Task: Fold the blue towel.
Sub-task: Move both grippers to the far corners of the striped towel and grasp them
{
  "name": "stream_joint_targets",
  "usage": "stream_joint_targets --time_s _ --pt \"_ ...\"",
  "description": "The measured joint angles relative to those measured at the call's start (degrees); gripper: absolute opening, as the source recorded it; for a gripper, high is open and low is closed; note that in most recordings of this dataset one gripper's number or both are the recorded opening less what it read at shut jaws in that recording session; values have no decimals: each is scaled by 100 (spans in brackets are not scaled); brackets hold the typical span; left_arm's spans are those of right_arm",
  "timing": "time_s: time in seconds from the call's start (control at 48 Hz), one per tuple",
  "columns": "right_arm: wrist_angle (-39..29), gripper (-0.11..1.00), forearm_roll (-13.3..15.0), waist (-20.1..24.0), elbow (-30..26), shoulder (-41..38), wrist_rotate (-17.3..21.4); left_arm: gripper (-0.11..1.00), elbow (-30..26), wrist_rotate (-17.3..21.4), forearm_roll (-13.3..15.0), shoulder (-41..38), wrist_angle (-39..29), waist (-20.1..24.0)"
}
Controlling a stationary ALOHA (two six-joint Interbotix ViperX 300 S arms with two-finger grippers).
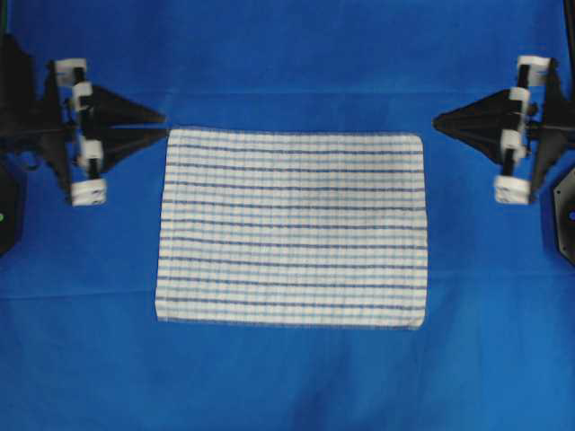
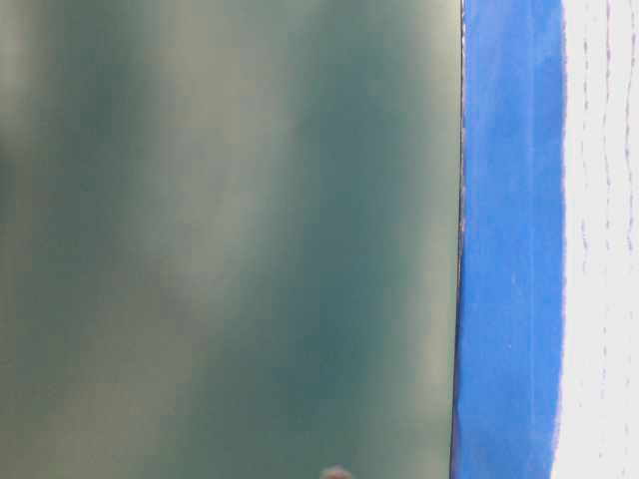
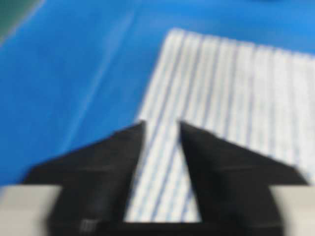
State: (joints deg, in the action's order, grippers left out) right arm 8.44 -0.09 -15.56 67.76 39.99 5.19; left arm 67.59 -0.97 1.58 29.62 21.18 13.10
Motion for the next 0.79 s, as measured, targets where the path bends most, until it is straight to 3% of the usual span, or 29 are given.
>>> stream_joint_targets --time_s 0.125,0.188,0.459,0.792 --pt "-26 56 0 -158 0 -703 0 78 -88 0 0 -606 18 220" --pt "-35 65 0 -229 -18 -1072 0 89 -123 0 0 -870 18 325" --pt "-26 60 0 -545 -246 -2329 0 88 -167 18 0 -1784 53 721" --pt "-18 59 9 -677 -483 -3296 0 87 -264 44 0 -2716 439 756"
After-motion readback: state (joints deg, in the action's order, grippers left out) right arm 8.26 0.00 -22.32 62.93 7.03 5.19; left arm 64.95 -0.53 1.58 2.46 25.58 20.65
